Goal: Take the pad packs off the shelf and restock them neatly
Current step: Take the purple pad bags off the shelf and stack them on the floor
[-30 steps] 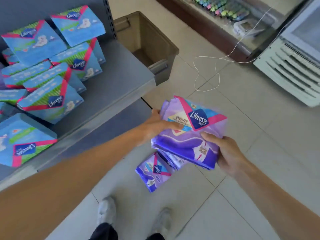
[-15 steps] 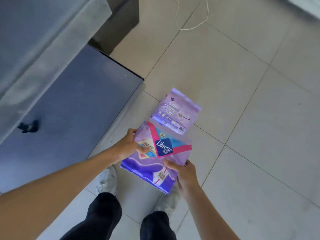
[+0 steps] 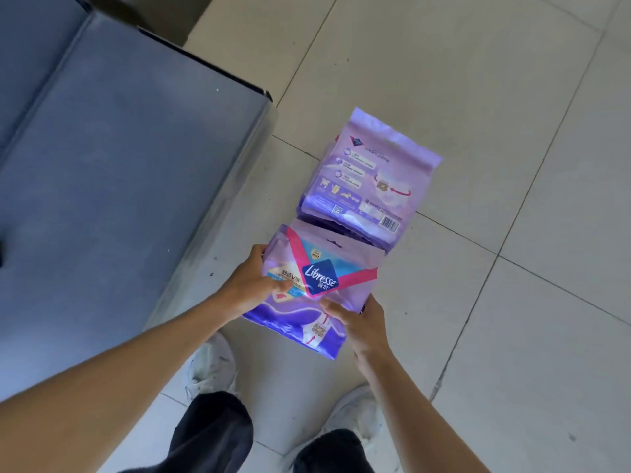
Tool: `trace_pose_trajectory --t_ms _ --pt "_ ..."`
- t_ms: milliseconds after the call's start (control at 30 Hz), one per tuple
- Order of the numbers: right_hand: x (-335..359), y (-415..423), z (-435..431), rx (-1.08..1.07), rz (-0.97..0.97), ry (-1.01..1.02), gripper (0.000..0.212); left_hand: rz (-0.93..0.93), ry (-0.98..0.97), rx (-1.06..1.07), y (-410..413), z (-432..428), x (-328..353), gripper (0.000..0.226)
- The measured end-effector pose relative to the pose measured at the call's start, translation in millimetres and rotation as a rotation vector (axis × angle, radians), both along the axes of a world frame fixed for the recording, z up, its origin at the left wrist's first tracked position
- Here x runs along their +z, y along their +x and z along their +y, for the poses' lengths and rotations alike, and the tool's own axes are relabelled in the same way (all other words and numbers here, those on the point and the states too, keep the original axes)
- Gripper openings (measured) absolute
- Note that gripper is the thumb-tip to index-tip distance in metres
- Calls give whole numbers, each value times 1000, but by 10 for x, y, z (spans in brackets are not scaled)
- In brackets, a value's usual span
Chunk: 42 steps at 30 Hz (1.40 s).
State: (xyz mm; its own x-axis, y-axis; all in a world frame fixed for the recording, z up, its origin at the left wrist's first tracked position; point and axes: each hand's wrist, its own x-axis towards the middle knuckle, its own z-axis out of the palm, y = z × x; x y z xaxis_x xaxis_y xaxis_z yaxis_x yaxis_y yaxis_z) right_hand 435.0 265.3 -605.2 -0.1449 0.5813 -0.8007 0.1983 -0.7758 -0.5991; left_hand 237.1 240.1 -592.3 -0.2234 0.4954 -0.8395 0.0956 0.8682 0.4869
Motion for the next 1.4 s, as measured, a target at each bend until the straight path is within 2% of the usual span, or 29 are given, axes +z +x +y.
trace_pose_trajectory --t_ms 133,300,400,433,467,500,567,667,733,867,967,1100,1167,1267,1400 --pt "-100 -10 8 15 -36 15 52 -22 -12 67 11 -1 -116 54" --pt "-122 -20 42 82 -151 -13 55 -27 -19 53 27 26 -102 57" --pt "6 -120 -22 63 -267 -152 78 16 -21 20 47 38 70 71" --pt "119 -161 -29 83 -320 -182 79 46 -18 25 51 29 150 79" --pt "251 -183 -29 127 -382 -179 72 88 -7 30 60 24 248 84" --pt "390 -199 -22 189 -450 -145 62 134 11 29 71 13 358 85" --pt "735 -211 40 303 -528 -27 50 207 76 8 118 21 687 72" --pt "1369 -256 276 507 -526 164 42 213 185 42 162 105 1318 50" --pt "1816 -311 476 672 -513 294 36 194 255 68 149 186 1760 47" --pt "2801 -512 860 977 -523 563 30 227 397 106 52 335 2659 42" --pt "3567 -703 990 1186 -557 731 29 291 421 155 -84 331 3348 26" --pt "4521 -1052 959 1392 -578 983 23 398 470 218 -387 131 4218 23" --pt "4902 -1288 860 1462 -563 1067 21 462 485 260 -575 -72 4630 22" --pt "5339 -1736 603 1465 -475 1101 30 566 475 293 -888 -477 5139 21" --pt "5684 -2375 59 1536 -324 1164 34 681 440 425 -1301 -1155 5512 23"
